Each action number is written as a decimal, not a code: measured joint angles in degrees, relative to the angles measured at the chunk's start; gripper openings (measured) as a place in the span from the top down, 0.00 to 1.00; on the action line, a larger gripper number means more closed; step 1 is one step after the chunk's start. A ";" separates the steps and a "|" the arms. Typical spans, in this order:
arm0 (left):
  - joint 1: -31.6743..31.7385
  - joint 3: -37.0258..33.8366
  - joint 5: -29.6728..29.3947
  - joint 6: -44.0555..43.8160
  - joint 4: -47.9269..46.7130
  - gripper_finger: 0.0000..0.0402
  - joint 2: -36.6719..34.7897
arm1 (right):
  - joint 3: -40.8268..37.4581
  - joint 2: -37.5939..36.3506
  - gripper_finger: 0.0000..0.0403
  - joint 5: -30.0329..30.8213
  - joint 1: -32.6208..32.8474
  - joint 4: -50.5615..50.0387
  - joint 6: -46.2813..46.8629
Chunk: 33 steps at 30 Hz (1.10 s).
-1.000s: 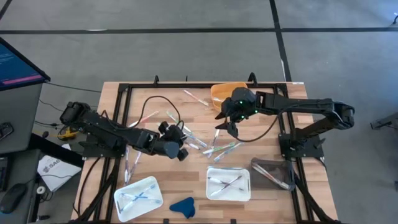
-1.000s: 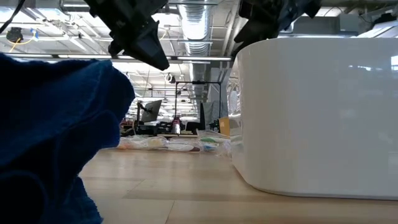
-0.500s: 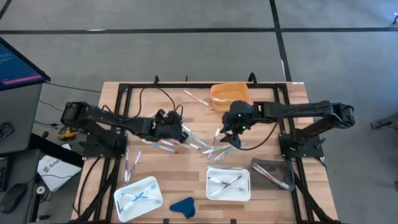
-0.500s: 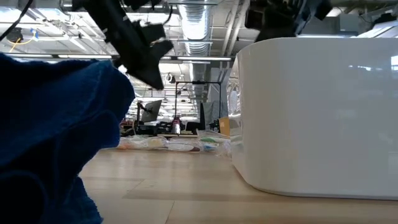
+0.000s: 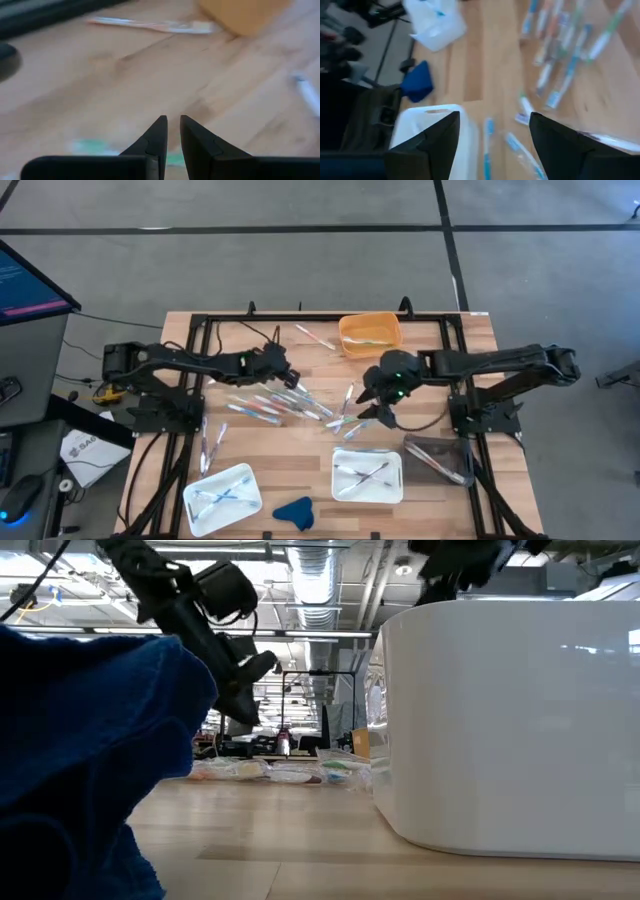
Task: Pick & Place Toothbrushes
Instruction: Put the green toothbrush into the yellow bin
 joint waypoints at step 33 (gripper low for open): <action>-5.48 -1.05 3.89 9.57 5.25 0.88 6.47 | 0.00 -8.76 0.42 5.89 4.20 2.34 -7.27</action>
